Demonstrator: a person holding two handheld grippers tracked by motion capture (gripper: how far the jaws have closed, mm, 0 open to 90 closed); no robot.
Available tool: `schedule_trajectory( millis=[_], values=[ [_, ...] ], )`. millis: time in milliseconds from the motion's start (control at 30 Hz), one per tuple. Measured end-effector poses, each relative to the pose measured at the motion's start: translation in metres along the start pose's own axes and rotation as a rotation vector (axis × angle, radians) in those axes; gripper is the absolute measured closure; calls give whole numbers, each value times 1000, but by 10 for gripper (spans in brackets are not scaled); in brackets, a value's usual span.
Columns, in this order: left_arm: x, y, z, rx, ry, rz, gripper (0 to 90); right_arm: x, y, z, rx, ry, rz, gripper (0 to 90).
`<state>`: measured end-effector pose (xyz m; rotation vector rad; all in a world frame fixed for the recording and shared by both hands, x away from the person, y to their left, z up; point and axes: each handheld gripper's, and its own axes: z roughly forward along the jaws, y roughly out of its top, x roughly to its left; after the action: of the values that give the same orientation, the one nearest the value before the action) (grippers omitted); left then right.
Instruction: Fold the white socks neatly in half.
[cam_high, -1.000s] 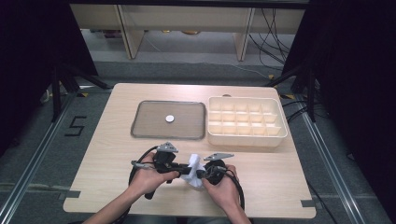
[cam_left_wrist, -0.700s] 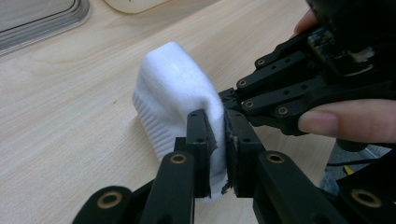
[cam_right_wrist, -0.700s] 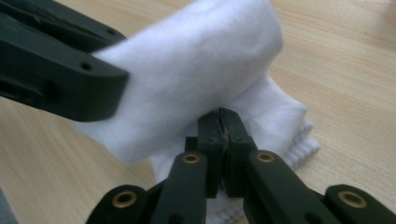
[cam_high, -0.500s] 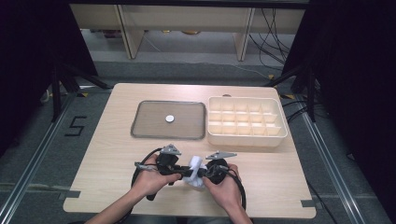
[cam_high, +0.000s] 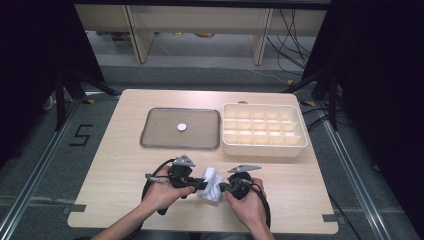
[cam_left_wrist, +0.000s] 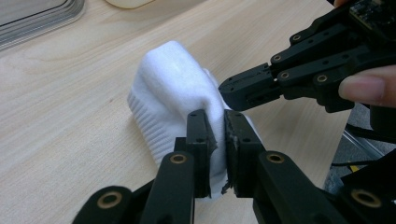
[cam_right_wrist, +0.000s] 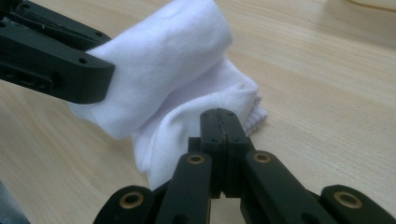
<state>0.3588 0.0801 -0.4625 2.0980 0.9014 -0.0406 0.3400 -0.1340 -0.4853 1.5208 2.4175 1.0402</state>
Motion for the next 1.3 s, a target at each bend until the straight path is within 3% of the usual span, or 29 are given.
schedule_trajectory(
  millis=[33,100,200,433,533,567,800,933,1000,1167,1233,1267,1300],
  values=[
    [-1,0,0,-2,2,1,809,2,0,-1,24,-5,20,900],
    [-2,1,1,-6,4,0,808,0,-1,2,0,-3,-6,900],
    [-4,2,2,0,-1,10,808,2,-2,4,-19,-8,-5,900],
    [-8,4,6,11,-14,21,808,2,-3,4,-4,-10,2,900],
    [-9,5,8,7,-14,23,808,5,-3,3,26,-12,31,900],
    [-10,5,9,4,-14,20,808,3,-3,4,7,-17,9,900],
    [-11,4,11,22,-20,32,807,6,-3,6,7,-37,3,900],
    [-11,2,16,38,-22,38,806,11,-3,6,24,-31,36,900],
    [-11,1,19,44,-25,43,806,10,-3,6,31,-31,17,900],
    [-12,-2,24,53,-22,42,806,10,-3,7,30,-37,23,900],
    [-12,-2,25,60,-22,50,805,8,-3,8,32,-79,0,897],
    [-12,-2,25,61,-19,54,805,9,-4,8,7,-60,9,892],
    [-12,-2,25,63,-19,57,806,10,-3,7,21,-49,27,883]
  ],
)
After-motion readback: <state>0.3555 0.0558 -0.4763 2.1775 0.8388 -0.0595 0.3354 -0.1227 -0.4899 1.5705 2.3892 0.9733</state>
